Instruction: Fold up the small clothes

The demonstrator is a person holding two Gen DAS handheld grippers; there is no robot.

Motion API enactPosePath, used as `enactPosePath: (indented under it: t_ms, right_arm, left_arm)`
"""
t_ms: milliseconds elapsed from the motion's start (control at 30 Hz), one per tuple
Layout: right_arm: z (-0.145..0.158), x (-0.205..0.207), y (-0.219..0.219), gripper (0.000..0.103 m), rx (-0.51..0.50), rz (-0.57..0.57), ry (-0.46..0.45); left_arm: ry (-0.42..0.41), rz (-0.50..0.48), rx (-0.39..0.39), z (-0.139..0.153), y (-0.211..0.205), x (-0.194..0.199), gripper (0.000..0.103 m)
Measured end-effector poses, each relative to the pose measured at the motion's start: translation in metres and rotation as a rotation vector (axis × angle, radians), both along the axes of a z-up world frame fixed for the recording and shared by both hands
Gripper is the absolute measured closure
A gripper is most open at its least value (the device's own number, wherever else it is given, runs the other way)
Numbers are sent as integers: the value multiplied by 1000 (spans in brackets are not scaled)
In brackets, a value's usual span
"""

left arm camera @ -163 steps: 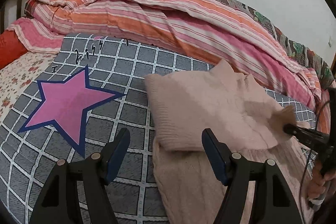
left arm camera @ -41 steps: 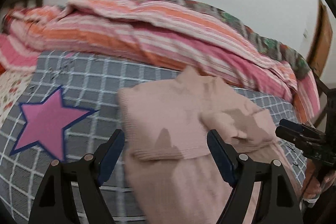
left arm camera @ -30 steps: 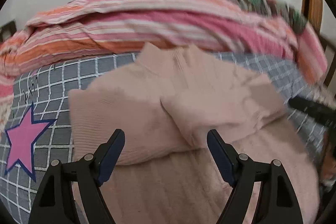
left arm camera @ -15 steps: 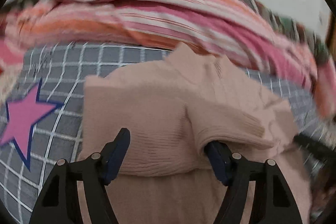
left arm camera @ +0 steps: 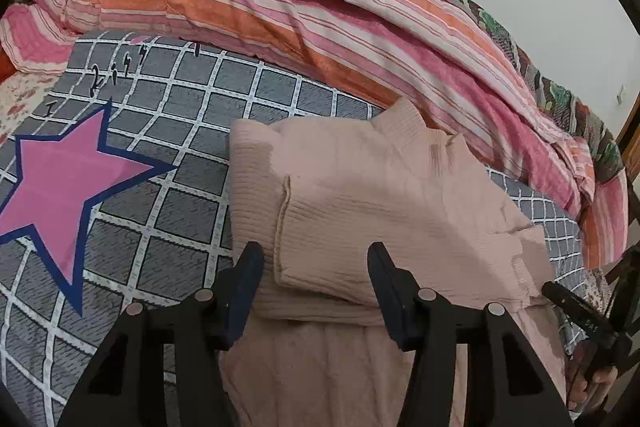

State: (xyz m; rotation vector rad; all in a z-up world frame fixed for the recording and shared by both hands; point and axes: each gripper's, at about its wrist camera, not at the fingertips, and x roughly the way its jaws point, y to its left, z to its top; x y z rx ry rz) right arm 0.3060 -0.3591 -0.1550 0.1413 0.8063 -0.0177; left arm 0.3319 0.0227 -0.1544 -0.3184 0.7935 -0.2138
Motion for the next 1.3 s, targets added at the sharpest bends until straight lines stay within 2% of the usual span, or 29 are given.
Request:
enactPosePath:
  t_ms: [100, 200, 233, 367, 433, 500, 633, 767, 933, 1300]
  right_arm:
    - [-2, 2, -1, 40, 11, -6, 8]
    - [-4, 5, -4, 40, 27, -9, 18]
    - [-5, 6, -4, 40, 32, -10, 20]
    - [-2, 5, -6, 40, 45, -16, 5]
    - [3, 2, -9, 40, 50, -39, -33]
    - [2, 2, -12, 40, 39, -79, -33]
    - [-11, 13, -11, 40, 25, -88, 43]
    - [-13, 13, -7, 40, -1, -92, 42]
    - [-15, 12, -6, 40, -5, -97, 39]
    - [-16, 8, -3, 40, -19, -95, 39]
  left_arm:
    - [11, 0, 10, -3, -5, 6, 58]
    - [10, 14, 42, -5, -9, 8, 81]
    - [4, 10, 37, -4, -9, 8, 95]
    - [-61, 35, 12, 6, 0, -2, 95]
    - [-71, 65, 35, 8, 2, -5, 95]
    - [-58, 71, 60, 6, 1, -4, 95]
    - [-5, 74, 83, -3, -1, 2, 91]
    - [0, 76, 89, -6, -1, 1, 85]
    - [-7, 68, 169, -6, -14, -2, 78]
    - [-6, 71, 211, -6, -18, -6, 78]
